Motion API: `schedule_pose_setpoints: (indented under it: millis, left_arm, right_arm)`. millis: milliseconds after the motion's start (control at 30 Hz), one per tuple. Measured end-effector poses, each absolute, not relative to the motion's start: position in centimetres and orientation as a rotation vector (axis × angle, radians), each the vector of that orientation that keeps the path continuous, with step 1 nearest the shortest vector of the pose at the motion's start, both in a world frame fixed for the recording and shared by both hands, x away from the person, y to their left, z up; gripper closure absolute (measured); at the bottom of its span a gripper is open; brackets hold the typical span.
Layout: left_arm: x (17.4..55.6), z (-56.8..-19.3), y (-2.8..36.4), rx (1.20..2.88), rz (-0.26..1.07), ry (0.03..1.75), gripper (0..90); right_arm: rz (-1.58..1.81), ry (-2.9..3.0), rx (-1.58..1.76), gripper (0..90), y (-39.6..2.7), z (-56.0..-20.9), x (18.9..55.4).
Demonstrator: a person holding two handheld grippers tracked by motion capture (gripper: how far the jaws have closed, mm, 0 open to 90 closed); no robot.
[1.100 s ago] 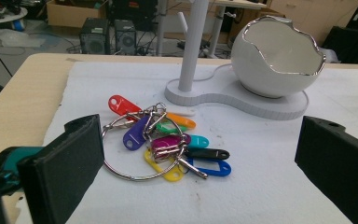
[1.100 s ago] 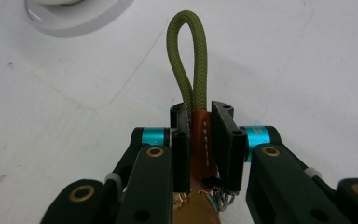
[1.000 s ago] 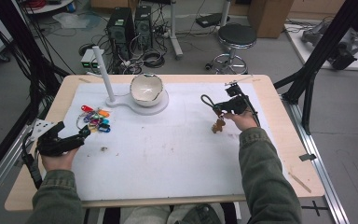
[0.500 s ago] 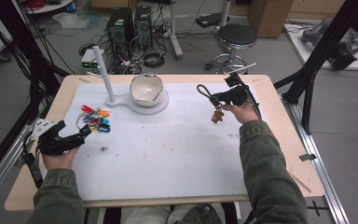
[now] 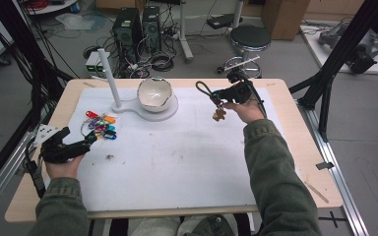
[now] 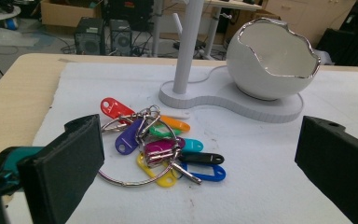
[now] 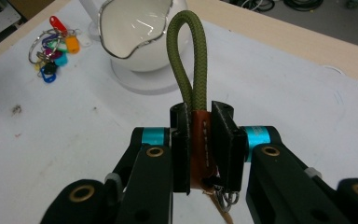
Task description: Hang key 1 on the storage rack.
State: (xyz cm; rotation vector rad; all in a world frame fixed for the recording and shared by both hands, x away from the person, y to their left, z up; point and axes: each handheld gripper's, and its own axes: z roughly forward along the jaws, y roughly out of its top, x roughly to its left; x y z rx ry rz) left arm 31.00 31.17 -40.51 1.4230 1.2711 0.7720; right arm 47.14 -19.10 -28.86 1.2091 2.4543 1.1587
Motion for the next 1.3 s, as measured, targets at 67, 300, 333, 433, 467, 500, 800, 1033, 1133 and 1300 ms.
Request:
schedule_pose_setpoints:
  millis: [67, 300, 333, 433, 467, 500, 800, 1033, 1133, 1300]
  left_arm:
    - [31.0, -40.5, 31.2, 1.424, 0.772, 1.271, 1.7]
    - [31.1, -40.5, 31.2, 1.421, 0.768, 1.272, 1.7]
    - [31.1, -40.5, 31.2, 1.421, 0.767, 1.272, 1.7]
    - [31.2, -40.6, 31.2, 1.420, 0.763, 1.271, 1.7]
    - [31.2, -40.6, 31.2, 1.423, 0.762, 1.272, 1.7]
    - [31.2, -40.6, 31.2, 1.422, 0.762, 1.272, 1.7]
    - [31.3, -40.6, 31.2, 1.410, 0.756, 1.274, 1.7]
    - [31.4, -40.6, 31.2, 1.411, 0.752, 1.273, 1.7]
    - [31.5, -40.6, 31.2, 1.408, 0.750, 1.272, 1.7]
    - [31.5, -40.6, 31.2, 1.411, 0.747, 1.272, 1.7]
  right_arm:
    - [1.169, 2.461, 1.191, 78.2, -18.5, -28.5, 47.2]
    - [1.177, 2.487, 1.148, 78.2, -16.4, -27.4, 47.5]
    - [1.176, 2.492, 1.145, 78.1, -16.1, -27.4, 47.5]
    - [1.176, 2.503, 1.123, 78.1, -15.2, -27.0, 47.7]
    - [1.177, 2.506, 1.115, 78.2, -14.8, -26.8, 47.7]
    - [1.179, 2.508, 1.108, 78.1, -14.4, -26.7, 47.7]
    - [1.193, 2.542, 1.052, 78.2, -11.2, -25.3, 48.0]
    - [1.191, 2.561, 0.992, 78.1, -8.9, -24.1, 48.4]
    - [1.193, 2.570, 0.976, 78.1, -7.8, -23.7, 48.5]
    - [1.191, 2.578, 0.946, 78.1, -6.5, -23.0, 48.8]
